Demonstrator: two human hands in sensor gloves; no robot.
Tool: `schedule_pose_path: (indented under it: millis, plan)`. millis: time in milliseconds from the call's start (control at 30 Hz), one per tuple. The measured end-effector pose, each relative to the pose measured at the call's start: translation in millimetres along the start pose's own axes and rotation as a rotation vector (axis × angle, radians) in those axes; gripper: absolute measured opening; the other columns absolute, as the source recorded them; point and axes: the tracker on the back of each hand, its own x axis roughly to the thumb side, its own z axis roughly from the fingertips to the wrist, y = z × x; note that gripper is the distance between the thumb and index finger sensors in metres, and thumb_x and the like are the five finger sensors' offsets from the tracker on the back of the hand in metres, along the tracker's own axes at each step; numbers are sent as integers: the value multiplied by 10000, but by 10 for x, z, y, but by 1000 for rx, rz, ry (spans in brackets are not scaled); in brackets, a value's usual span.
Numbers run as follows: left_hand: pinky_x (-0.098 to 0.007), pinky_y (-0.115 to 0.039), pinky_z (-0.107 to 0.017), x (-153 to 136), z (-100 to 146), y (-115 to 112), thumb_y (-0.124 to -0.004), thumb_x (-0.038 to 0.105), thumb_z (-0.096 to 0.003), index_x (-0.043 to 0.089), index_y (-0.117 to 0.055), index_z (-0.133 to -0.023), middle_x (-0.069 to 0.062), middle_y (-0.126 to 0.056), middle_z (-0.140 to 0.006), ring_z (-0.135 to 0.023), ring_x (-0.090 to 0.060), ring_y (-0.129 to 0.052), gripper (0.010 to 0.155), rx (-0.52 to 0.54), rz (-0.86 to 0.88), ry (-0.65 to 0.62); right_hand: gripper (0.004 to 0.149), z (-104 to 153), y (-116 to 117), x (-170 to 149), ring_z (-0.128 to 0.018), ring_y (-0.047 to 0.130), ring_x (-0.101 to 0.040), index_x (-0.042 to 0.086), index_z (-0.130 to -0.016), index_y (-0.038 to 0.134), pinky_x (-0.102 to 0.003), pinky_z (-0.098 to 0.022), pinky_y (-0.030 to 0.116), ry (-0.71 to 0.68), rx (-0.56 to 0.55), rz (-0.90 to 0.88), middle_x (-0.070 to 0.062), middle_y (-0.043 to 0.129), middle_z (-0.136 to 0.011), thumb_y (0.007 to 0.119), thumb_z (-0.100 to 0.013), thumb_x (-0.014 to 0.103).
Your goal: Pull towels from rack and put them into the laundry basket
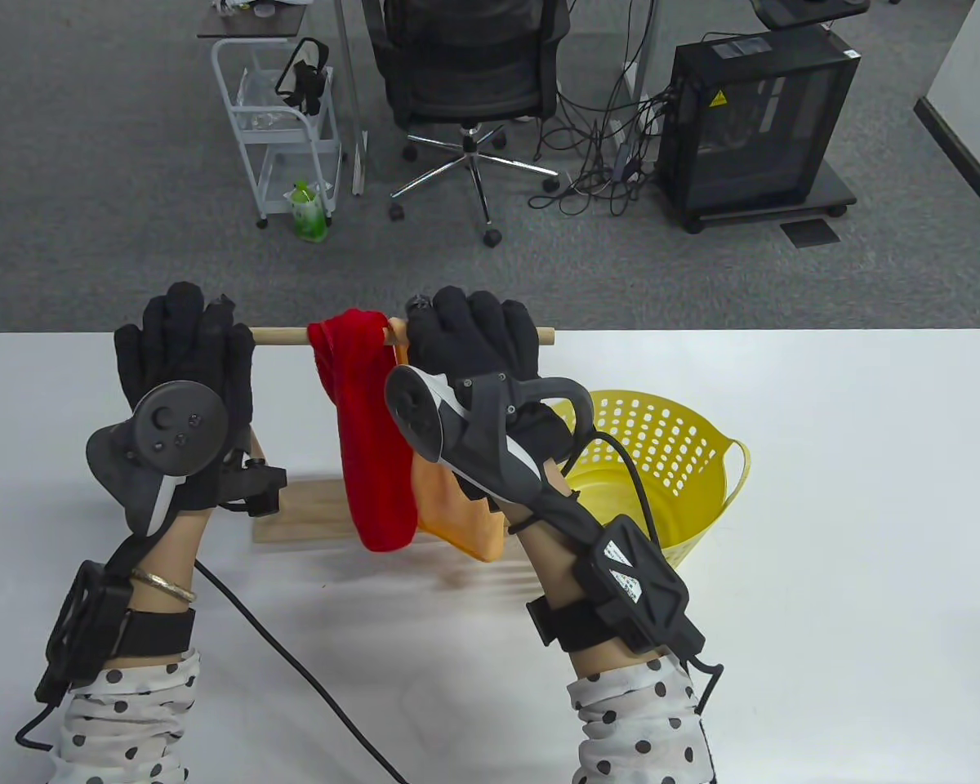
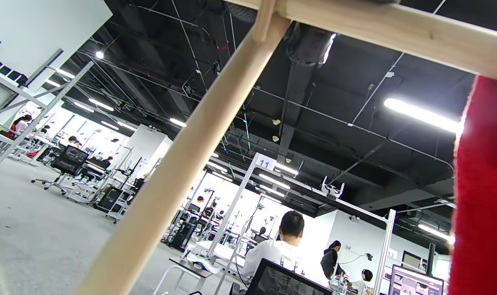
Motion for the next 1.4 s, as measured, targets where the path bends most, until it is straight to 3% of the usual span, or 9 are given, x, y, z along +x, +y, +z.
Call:
schedule_pose_path:
  millis: [100, 167, 300, 400, 600, 800, 1133, 1400]
  plan:
    - [-401, -184, -957, 0, 1, -2, -482, 553, -648, 244, -716, -1132, 62, -504, -1288, -1221, -182, -424, 619, 1, 1, -1, 432, -15, -57, -26, -809, 844, -189, 348, -976, 831, -398, -666, 680, 5, -36, 8, 64, 849, -1008, 791, -557, 444]
    - [-400, -183, -957, -1, 2, -2, -481, 553, -648, 246, -717, -1131, 64, -505, -1288, -1222, -180, -422, 619, 1, 2, -1, 429, -17, -101, -46, -655, 904, -165, 351, -969, 831, -339, -506, 763, 5, -85, 8, 61, 865, -985, 794, -552, 445]
    - [-398, -179, -957, -2, 2, -5, -479, 554, -648, 246, -714, -1132, 67, -500, -1290, -1222, -181, -418, 620, 3, 2, -2, 419, -27, -187, -96, -342, 937, -63, 345, -963, 829, -234, -252, 790, 17, -99, -67, 20, 881, -946, 798, -553, 427]
    - [-399, -179, -957, -2, 3, -7, -478, 553, -648, 250, -710, -1133, 65, -500, -1289, -1222, -180, -417, 617, 3, 1, -2, 406, -49, -286, -153, -266, 943, -15, 338, -953, 838, -198, -194, 804, 54, -126, -157, -22, 887, -929, 805, -553, 397]
    - [-397, -177, -957, -4, 6, -9, -476, 554, -648, 250, -707, -1135, 67, -495, -1290, -1223, -181, -414, 619, 5, 1, -3, 404, -81, -474, -297, -550, 1064, -94, 313, -969, 820, -250, -428, 919, 113, -138, -353, -62, 828, -991, 790, -568, 344]
    - [-398, -177, -956, -5, 7, -9, -474, 554, -648, 248, -706, -1135, 65, -492, -1291, -1223, -182, -412, 621, 5, 0, -3, 424, -62, -732, -473, -676, 1039, -122, 296, -1015, 759, -263, -527, 907, 131, -227, -442, -78, 747, -1058, 747, -592, 330]
    - [-398, -173, -956, -3, 19, -17, -468, 554, -649, 251, -697, -1139, 64, -486, -1292, -1224, -179, -408, 620, 12, -4, -4, 517, 34, -1191, -706, -949, 853, -161, 261, -1131, 584, -290, -740, 772, 126, -393, -354, -99, 513, -1176, 667, -625, 335]
    - [-398, -172, -955, -3, 21, -19, -466, 553, -649, 250, -693, -1141, 65, -485, -1293, -1224, -183, -405, 621, 12, -4, -4, 567, 86, -1433, -885, -1023, 754, -195, 235, -1164, 512, -318, -799, 690, 168, -484, -288, -104, 405, -1205, 654, -631, 369]
